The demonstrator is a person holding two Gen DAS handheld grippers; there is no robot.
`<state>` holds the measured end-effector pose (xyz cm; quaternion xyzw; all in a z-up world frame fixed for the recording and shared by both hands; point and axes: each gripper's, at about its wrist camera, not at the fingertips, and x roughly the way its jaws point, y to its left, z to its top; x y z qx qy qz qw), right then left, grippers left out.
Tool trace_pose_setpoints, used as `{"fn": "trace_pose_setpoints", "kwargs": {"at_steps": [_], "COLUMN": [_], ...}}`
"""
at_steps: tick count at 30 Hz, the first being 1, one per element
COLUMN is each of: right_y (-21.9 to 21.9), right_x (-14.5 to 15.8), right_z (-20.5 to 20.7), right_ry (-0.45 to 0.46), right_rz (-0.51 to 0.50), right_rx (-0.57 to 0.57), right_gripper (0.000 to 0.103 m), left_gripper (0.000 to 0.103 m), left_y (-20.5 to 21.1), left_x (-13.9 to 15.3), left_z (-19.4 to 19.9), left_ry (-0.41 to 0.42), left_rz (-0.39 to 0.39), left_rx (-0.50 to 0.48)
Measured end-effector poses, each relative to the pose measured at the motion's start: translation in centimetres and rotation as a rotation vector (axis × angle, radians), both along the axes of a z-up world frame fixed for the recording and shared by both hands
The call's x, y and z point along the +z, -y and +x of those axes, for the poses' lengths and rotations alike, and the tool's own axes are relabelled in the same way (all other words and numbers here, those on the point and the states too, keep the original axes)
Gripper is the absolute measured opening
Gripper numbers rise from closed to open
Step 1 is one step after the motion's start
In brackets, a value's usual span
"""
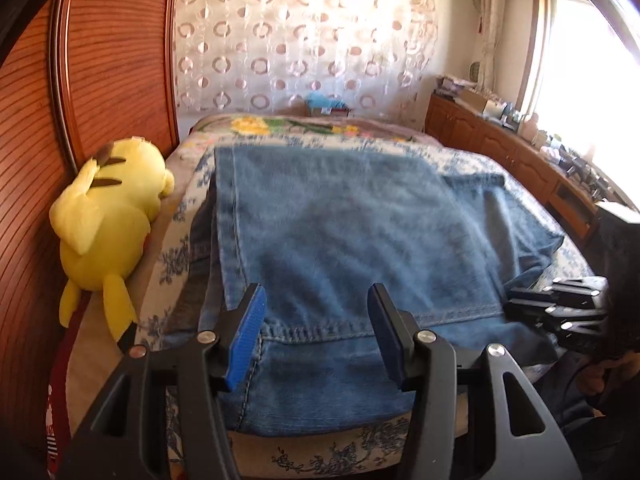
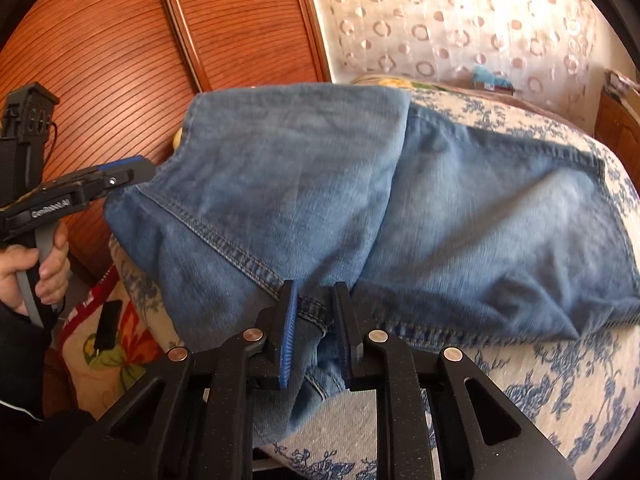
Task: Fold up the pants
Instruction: 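Open both tools and smooth the folded jeans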
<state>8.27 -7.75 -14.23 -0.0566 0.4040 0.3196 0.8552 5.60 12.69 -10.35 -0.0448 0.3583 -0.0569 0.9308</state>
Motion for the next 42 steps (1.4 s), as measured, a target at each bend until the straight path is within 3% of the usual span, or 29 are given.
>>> {"fn": "trace_pose_setpoints", "kwargs": {"at_steps": [6,8,10,17,24,34,42], "right_y": [1.5,2.8,4.5,12.6,19.3,21.9,22.1], "right_x": [1.4,2.0,2.5,2.3,1.9,2.2,1.7], "right_z": [-0.3,-0.4,-0.4,0.1,0.9,3.8,5.8], "right_ry": [0.030,0.054,0.082,0.106,0.094,0.079,0.051], "right_rz": [0.019,0.008,-0.016,-0.073,-0.066,-0.020,-0.020], "right_rx": [-0.020,-0.051,-0.097,-0.287,-0.450,-0.536,-0.546], "right_gripper": [0.017,0.024,0.032,0.042,0.048,0.049,0.049], "left_gripper": [0.052,0.052,0.052,0.052,0.052,0.052,0.052], "left_y": [0.1,0.3,0.7,3.6,7.8,11.5,11.6], "left_x": [-1.1,-0.8,-0.3,2.0,1.9,-1.2,-2.1], "left_z": [-0.2,-0.2,-0.4,-0.8,1.0,3.4,3.3], "left_ry": [-0.016,-0.008,0.006,0.073,0.072,-0.025,-0.040], "left_rz": [0.002,0.002,0.000,-0.008,-0.002,0.034,0.038], "left_rx": [0.015,0.013,0.011,-0.050,-0.144,-0.200,-0.200]}}
